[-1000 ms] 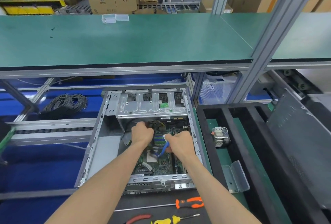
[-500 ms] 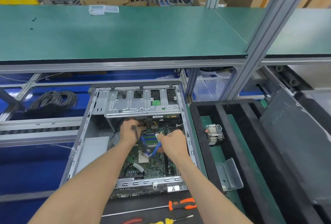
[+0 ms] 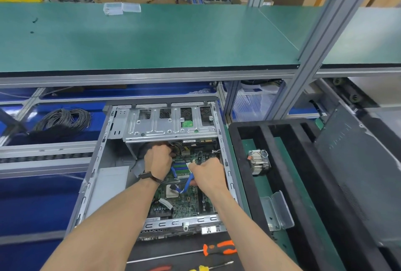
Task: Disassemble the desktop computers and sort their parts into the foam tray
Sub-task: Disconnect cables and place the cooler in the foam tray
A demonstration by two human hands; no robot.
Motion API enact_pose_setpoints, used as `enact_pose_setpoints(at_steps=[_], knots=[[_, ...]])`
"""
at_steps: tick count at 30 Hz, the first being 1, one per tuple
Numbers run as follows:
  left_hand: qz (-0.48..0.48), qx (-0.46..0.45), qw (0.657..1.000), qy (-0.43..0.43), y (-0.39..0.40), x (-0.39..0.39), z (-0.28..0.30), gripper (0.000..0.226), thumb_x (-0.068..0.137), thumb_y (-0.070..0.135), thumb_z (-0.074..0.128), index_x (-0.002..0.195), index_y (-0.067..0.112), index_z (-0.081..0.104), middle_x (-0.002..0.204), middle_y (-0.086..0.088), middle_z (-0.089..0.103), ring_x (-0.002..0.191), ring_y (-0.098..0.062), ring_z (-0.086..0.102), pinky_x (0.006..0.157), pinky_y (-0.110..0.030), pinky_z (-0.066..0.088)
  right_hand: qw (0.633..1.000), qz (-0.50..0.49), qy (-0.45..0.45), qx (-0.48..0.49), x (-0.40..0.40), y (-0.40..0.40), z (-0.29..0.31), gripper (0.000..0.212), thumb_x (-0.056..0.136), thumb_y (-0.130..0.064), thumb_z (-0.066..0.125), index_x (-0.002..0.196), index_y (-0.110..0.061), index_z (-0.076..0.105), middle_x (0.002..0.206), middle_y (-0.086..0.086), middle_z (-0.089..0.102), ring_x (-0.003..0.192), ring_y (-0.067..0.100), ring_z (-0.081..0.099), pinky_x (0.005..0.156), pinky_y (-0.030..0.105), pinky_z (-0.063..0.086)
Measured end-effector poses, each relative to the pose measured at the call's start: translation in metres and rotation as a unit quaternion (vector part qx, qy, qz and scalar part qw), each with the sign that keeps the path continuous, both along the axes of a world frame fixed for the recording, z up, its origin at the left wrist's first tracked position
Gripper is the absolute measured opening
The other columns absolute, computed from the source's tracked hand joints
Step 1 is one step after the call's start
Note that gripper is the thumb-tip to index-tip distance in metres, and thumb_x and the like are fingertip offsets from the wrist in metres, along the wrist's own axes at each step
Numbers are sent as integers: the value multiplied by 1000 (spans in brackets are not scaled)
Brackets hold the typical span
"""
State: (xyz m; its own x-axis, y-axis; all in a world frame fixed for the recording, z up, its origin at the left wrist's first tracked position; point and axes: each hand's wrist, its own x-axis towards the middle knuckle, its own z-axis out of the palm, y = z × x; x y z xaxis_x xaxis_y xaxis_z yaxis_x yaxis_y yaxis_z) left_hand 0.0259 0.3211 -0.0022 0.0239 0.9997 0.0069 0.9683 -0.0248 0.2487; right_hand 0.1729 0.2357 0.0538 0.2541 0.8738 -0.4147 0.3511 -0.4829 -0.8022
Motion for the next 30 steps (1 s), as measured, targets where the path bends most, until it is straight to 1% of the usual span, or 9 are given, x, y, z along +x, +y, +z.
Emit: enact_pose_setpoints(at_steps=[6,8,12,15,18,21,24,28,30], knots=[[26,-7,999,-21,2,2,1,16,90,21,65,88,9,75,91,-22,71,85,-44,66,67,-40,50,1000,9,3,-4,-1,0,-1,30,91,-25,66,68,-8,57,74,27,70,50,14,70,52,29,54],[29,-22,999,-30,3,2,4,16,87,22,66,87,11,76,89,-20,71,84,-43,66,66,-39,51,1000,8,4,0,-1,0,1,34,91,-24,66,64,-8,54,65,24,67,50,15,70,57,34,57],[24,-45,996,-69,1,-2,10,17,86,25,64,87,16,78,88,-20,71,83,-44,65,65,-36,50,1000,3,5,17,-2,-3,8,47,90,-23,67,51,-11,43,43,3,55,52,20,71,64,43,60],[4,-55,996,-76,1,-5,12,19,91,27,64,91,14,78,91,-19,72,86,-42,65,70,-39,52,999,8,-3,37,-2,-6,11,53,91,-23,67,46,-14,40,40,-1,49,57,26,72,66,42,60],[-14,-66,996,-58,5,-2,14,23,89,34,71,92,13,79,92,-16,74,91,-38,67,72,-37,54,999,3,4,48,-2,-8,12,56,93,-23,65,45,-15,38,35,-4,45,63,34,72,68,39,59],[2,-59,998,-36,4,0,12,24,90,36,70,94,14,77,96,-17,72,93,-40,67,66,-34,47,999,-1,1,54,-2,-7,9,54,92,-23,65,48,-15,36,44,4,45,59,28,73,69,39,59],[12,-48,998,-35,0,0,13,24,92,34,67,93,12,77,91,-19,71,89,-42,67,68,-38,51,998,3,-9,60,-2,-7,8,51,92,-24,65,52,-14,35,55,14,47,54,20,71,67,37,59],[20,-69,995,-71,-6,2,29,24,85,30,72,76,8,73,81,-15,68,79,-39,65,64,-36,53,997,10,5,71,-3,-8,10,44,91,-24,65,57,-9,42,57,17,53,46,12,67,59,30,57],[31,-87,993,-74,-11,3,39,27,82,29,72,65,11,63,78,-13,65,76,-37,64,61,-33,49,996,23,4,88,-3,-10,12,44,90,-21,65,54,-5,44,51,14,50,36,4,56,46,20,48]])
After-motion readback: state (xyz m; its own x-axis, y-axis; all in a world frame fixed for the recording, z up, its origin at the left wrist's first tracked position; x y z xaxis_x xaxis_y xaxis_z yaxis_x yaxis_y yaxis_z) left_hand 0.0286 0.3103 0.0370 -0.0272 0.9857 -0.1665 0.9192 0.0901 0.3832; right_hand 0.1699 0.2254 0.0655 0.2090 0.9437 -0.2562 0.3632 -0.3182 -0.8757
